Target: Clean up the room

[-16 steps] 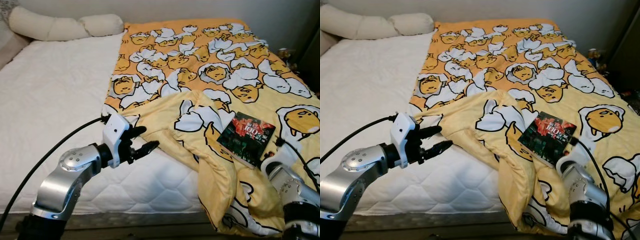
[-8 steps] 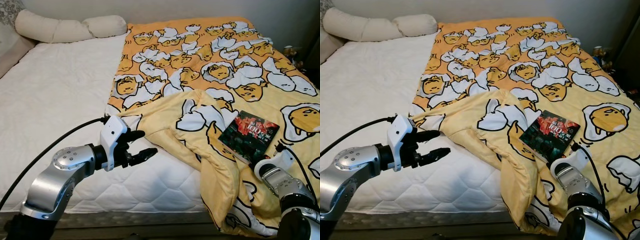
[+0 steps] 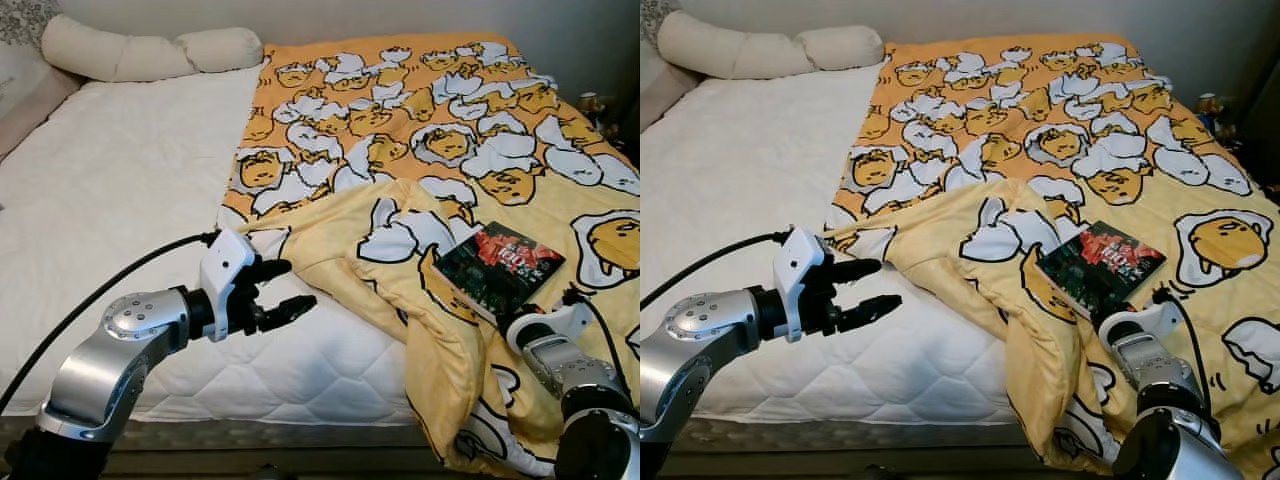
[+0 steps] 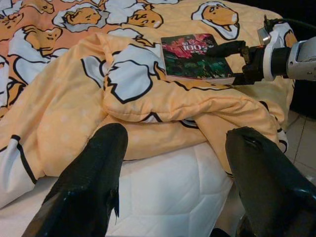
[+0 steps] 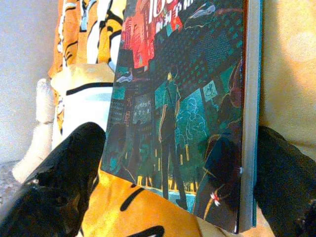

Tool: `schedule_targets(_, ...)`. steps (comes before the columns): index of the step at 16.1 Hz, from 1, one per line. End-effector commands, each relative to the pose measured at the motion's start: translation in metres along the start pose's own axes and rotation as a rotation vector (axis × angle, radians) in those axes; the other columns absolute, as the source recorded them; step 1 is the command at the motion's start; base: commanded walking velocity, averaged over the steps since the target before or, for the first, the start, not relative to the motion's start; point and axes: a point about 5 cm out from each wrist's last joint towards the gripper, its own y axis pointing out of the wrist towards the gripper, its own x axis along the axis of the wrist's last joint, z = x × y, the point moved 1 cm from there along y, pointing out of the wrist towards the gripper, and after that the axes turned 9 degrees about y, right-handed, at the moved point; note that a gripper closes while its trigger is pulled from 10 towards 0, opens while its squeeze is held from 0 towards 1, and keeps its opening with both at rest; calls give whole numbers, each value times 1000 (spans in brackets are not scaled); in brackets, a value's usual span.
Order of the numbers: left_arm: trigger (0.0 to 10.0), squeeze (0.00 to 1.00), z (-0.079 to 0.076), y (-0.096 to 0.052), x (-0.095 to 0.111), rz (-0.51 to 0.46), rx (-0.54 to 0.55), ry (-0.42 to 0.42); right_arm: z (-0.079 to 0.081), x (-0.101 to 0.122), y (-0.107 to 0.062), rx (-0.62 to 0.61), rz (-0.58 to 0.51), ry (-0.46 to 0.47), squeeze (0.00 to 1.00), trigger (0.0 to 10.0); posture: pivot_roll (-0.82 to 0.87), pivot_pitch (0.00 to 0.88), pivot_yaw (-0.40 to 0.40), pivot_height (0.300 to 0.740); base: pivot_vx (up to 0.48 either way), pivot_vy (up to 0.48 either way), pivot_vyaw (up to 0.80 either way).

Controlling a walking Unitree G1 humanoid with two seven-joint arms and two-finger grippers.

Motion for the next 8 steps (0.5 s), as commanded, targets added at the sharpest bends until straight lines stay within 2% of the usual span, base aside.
schedule_targets(1,10000,0,2,-3,3,-2,13,7,9,-3,4,36,7,34,0,8549,70,0,92,740,0,0,0)
schedule_targets(2,10000,0,3,-4,3,0,15,8,6,-8,5,24,7,60,0,3843,83,0,100,740,0,0,0)
schedule_targets(3,10000,0,3,-4,3,2,15,8,4,-11,6,18,9,63,0,3843,83,0,100,740,0,0,0)
schedule_targets(4,10000,0,4,-5,3,11,13,8,1,-19,7,4,16,70,0,1176,94,0,111,740,0,0,0)
schedule_targets(5,10000,0,4,-6,2,18,12,9,0,-26,8,-1,22,80,0,0,103,0,114,740,0,0,0)
schedule_targets(8,10000,0,4,-8,3,23,18,12,3,-33,11,27,22,103,0,0,121,0,107,740,0,0,0)
